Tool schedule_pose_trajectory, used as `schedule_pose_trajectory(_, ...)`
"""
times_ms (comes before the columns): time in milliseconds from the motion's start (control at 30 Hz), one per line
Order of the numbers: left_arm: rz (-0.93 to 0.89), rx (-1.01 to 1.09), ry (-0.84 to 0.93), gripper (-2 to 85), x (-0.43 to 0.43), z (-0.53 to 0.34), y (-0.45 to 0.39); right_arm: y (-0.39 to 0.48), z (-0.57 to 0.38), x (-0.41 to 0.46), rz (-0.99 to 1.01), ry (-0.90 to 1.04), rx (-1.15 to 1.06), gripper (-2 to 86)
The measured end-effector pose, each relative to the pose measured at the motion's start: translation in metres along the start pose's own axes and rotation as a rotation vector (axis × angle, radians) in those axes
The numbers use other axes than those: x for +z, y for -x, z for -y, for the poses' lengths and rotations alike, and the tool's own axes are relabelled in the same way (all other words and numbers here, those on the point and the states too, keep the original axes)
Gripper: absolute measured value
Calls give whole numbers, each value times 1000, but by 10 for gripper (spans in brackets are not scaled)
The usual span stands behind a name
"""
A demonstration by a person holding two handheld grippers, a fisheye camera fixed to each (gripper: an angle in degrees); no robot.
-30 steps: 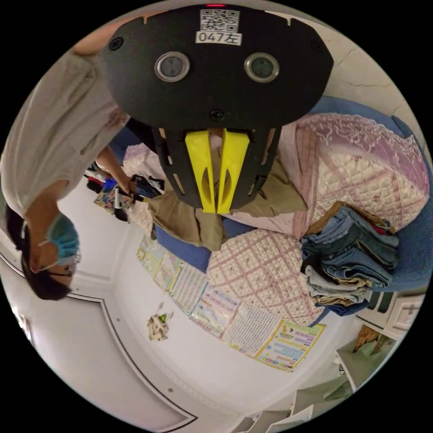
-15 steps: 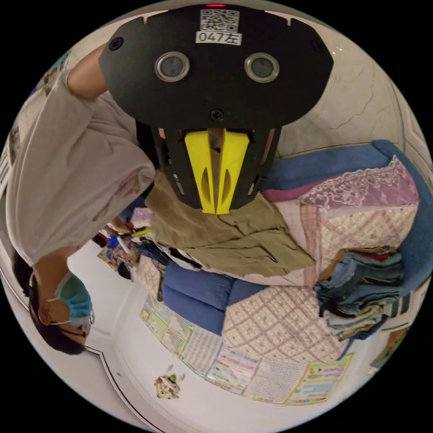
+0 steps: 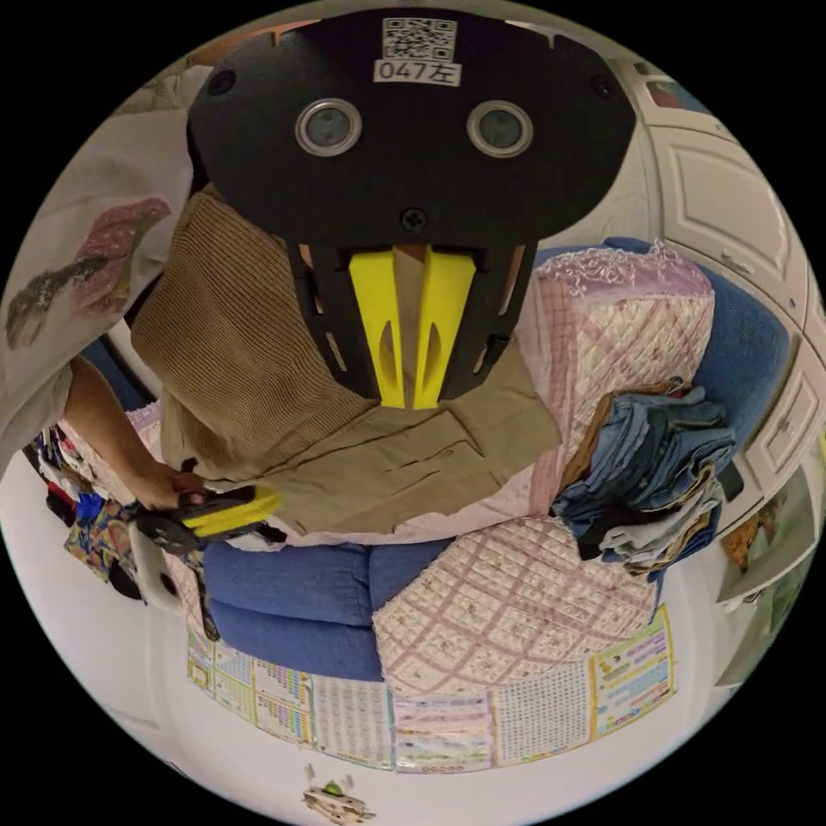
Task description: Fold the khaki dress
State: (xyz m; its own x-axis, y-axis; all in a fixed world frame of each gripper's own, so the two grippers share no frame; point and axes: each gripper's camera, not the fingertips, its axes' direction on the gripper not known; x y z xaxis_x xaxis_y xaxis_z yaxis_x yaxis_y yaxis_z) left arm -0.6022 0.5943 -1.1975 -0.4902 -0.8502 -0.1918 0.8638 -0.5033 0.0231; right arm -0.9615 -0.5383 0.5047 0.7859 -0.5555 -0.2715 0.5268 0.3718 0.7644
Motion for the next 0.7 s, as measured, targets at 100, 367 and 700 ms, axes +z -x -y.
schedule_pose_trajectory(100, -2, 37, 18, 13, 28, 29, -23, 25, 41, 78, -4, 50, -29, 27)
schedule_pose_trajectory(367, 89, 31, 9, 47, 68, 109, -26, 32, 45, 166, -82, 82, -46, 32)
schedule_pose_trajectory(700, 78, 73, 161, 86, 192, 311, 157, -228, -154, 159, -306, 98, 352, 28)
